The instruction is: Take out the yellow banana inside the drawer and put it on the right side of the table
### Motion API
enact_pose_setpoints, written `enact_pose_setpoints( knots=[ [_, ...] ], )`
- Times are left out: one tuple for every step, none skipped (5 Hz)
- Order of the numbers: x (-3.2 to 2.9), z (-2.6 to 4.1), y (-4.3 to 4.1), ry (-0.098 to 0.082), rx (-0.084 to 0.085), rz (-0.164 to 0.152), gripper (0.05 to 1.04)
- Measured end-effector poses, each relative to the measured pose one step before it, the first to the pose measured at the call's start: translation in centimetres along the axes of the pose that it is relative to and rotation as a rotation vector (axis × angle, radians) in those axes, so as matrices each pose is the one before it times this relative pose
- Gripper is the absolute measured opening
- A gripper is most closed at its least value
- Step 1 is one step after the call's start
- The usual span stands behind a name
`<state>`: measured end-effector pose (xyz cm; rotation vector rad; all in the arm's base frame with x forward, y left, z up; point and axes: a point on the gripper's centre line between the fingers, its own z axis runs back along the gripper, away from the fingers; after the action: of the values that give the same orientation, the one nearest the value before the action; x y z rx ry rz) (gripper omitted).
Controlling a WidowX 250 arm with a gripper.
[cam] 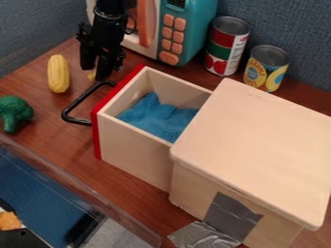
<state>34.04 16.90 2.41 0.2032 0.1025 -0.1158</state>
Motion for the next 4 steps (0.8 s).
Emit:
enact_pose_setpoints(
  knots=[
    [-0.725, 0.47, -0.019, -0.0006, 0.0111, -0.0022, 0.971],
    [-0.846, 2.853, 0.287, -0.0284, 0.045, -0.0009, 1.002],
    [-1.225, 3.902, 0.326, -0.0397, 0.0422, 0.0104, 1.001],
    [-1.005, 1.638, 0.234, -0.0037, 0.0006, 0.0158, 1.001]
  ],
)
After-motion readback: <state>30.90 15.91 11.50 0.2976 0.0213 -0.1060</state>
